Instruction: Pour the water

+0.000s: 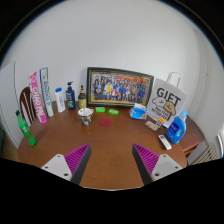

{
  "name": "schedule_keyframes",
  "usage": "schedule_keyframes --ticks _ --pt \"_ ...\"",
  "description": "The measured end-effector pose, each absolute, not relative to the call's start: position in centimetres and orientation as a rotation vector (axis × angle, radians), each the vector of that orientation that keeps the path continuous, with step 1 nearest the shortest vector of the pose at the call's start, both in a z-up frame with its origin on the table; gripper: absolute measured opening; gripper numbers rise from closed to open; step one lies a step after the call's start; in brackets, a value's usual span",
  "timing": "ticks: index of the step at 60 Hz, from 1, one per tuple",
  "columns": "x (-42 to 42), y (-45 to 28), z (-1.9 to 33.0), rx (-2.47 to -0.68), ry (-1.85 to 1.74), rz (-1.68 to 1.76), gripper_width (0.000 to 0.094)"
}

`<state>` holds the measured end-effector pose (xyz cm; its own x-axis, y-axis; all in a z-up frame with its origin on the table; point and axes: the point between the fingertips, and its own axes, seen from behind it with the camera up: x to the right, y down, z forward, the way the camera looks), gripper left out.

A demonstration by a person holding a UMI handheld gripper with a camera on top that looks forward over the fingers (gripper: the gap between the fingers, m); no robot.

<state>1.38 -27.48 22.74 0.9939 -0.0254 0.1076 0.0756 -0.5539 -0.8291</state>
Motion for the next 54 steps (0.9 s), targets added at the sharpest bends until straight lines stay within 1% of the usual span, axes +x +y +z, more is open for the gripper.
schedule_keyframes --ticks 8,16,36,44,54 --pt "-1.7 -27.7 22.0 -2.167 -0.055 -0.128 0.0853" --pt "-8.2 -28.1 20.7 -2.165 -0.088 -0.114 0.0855" --pt "-33.3 -30.8 15.6 -2.161 -0.216 0.122 0.0854" --pt "-42.3 -28.6 14.7 -2.097 -0.229 0.207 0.0858" --pt "-47.9 -23.0 13.9 -1.992 -0.192 0.196 0.0856"
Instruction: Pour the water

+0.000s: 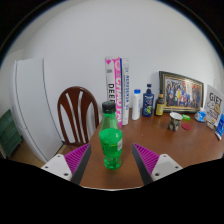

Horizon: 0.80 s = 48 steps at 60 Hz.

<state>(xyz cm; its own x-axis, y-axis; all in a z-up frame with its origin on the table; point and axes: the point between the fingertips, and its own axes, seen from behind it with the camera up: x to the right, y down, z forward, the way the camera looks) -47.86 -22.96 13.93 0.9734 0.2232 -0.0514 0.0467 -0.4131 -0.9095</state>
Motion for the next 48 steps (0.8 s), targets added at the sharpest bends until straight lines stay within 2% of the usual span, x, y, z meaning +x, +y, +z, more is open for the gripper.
schedule_keyframes --ticks 13,15,21,23,28,32,34,35,42,48 --pt "-48.8 -17.3 9.9 -1.98 -0.113 0.115 0.083" --pt "-48.9 -16.7 9.6 -1.971 -0.113 0.107 0.0782" --pt "-49.0 -15.6 9.0 -1.951 -0.118 0.094 0.0508" --pt "-49.0 -15.6 9.1 -1.945 -0.119 0.098 0.0495" --pt "-49.5 -15.3 9.2 -1.926 -0.151 0.105 0.0393" --pt "-49.3 -15.4 9.9 -1.909 -0.161 0.119 0.0335" --pt "-49.2 -15.4 10.4 -1.903 -0.161 0.131 0.0341" --pt "-49.2 -15.3 10.7 -1.9 -0.162 0.136 0.0308" --pt "-48.1 -14.5 14.0 -1.862 -0.132 0.192 0.0307" --pt "-46.1 -12.6 18.3 -1.807 -0.064 0.287 0.0306"
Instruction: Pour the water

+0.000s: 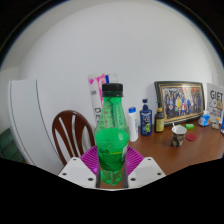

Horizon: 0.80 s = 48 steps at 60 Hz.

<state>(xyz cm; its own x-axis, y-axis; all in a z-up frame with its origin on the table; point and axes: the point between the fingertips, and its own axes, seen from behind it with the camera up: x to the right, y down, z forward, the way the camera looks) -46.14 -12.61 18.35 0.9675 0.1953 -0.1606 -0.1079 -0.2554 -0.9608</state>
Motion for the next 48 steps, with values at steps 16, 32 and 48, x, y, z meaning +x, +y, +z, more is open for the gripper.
schedule_keyframes --ticks 16,32,48 --pt "-37.8 -2.7 28.1 -1.67 0.264 0.687 0.0305" --pt "-30.2 7.4 25.8 -1.49 1.029 1.416 0.0304" --pt "-28.6 10.6 21.2 -1.246 1.495 1.835 0.0305"
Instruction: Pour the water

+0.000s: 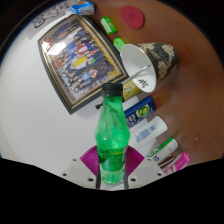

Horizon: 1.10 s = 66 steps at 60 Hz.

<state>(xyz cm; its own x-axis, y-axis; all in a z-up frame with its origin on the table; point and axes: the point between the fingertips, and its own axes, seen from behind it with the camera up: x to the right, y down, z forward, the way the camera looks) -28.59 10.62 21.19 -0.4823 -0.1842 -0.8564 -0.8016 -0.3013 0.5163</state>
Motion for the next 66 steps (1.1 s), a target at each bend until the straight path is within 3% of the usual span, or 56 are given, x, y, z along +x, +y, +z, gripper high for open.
schedule_keyframes --ticks 10,18,31,42,47,55,66 --pt "-29.0 10.6 19.7 -1.257 1.56 1.88 0.0305" --pt "-29.1 10.3 20.5 -1.363 1.457 1.826 0.0305" --pt "-26.2 10.4 27.0 -1.603 0.929 1.488 0.0304" --pt "-18.4 10.9 35.0 -1.603 0.43 0.99 0.0305" --pt "-14.2 11.2 36.2 -1.589 0.261 0.737 0.0304" --pt "-7.4 12.6 33.9 -1.61 0.086 0.352 0.0305" --pt "-2.7 13.5 23.2 -1.734 -0.1 0.058 0.0306"
